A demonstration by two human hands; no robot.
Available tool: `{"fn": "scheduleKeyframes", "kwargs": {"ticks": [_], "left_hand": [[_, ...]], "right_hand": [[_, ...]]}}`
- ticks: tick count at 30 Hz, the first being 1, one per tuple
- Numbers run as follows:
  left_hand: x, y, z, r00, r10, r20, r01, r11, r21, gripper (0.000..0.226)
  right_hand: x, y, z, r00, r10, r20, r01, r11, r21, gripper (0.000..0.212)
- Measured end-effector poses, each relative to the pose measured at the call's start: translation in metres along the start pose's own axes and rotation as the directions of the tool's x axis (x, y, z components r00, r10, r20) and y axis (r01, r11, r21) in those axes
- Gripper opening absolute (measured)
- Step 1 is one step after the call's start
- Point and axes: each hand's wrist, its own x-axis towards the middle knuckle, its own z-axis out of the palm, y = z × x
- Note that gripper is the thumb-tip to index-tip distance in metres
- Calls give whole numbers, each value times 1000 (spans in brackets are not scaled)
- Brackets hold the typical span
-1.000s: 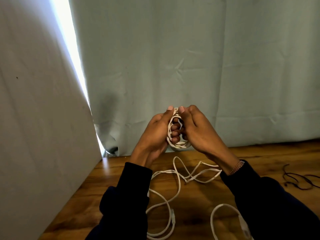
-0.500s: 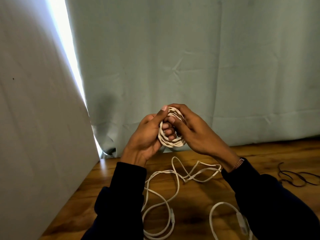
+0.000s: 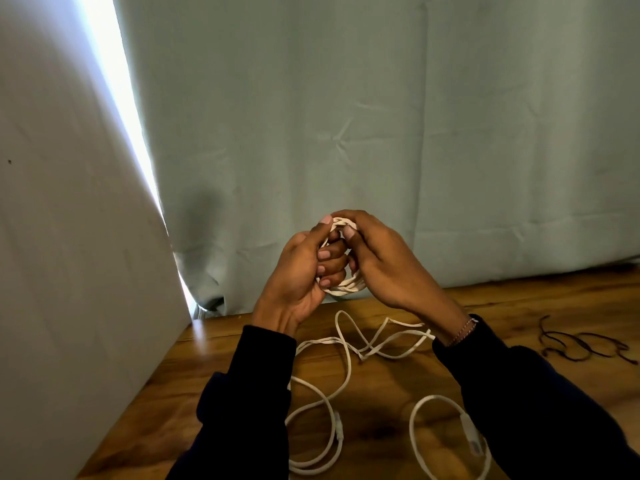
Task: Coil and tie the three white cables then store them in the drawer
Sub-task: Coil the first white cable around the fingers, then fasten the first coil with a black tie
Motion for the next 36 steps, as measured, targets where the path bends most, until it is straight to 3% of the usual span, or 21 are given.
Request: {"fn": "scheduleKeyframes", "kwargs": {"ticks": [3, 7, 12, 16, 24, 31, 36], "left_hand": [[0, -4, 4, 999, 6, -47, -4, 999, 45, 39], [-2, -11, 13, 996, -9, -84, 13, 999, 39, 41], [-7, -27, 28, 991, -7, -131, 18, 996, 85, 40], [-6, -43, 50, 988, -41, -152, 51, 997, 61, 38], [1, -101, 95, 976, -216, 12, 216, 969, -117, 37], [-6, -138, 127, 958, -269, 102, 276, 959, -69, 30], [-9, -149, 133, 955, -273, 114, 275, 962, 6, 32]], "right_hand": [[-5, -4, -7, 985, 130, 117, -136, 990, 47, 44], [-10, -6, -18, 980, 188, 69, -190, 981, 31, 44], [-23, 3, -35, 969, 207, 132, -214, 976, 38, 43], [-43, 12, -53, 962, 254, 99, -258, 966, 22, 40], [-89, 36, -129, 917, 397, 36, -394, 916, -72, 37], [-123, 81, -194, 838, 546, 2, -508, 781, -363, 19], [-151, 129, -198, 760, 649, 12, -498, 595, -631, 14]]}}
